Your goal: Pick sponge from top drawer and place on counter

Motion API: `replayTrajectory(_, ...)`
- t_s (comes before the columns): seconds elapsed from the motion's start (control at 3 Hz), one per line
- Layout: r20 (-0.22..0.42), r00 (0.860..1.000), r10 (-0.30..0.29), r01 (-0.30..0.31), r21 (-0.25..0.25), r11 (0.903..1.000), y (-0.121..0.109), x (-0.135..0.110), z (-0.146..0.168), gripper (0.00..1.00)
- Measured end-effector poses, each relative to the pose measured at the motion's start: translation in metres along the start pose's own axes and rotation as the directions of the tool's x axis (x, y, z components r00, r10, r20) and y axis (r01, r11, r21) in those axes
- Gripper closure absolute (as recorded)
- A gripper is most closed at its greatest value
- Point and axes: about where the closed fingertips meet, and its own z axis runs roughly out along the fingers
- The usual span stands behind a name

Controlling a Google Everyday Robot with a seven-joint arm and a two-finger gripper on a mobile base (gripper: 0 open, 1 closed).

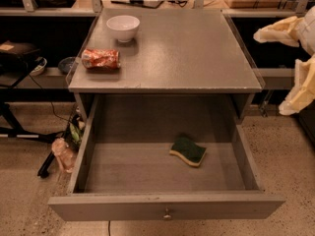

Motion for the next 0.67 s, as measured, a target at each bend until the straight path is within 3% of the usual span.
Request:
replayTrajectory(0.33, -0.03, 0.999, 0.016, -0.016, 0.003, 0.9999, -0.0029, 0.0041, 0.0104, 0.0)
replayTrajectory(0.67, -0.021, 0.999, 0.028, -0.028, -0.003, 0.9996, -0.003, 0.0136, 0.0193, 0.0)
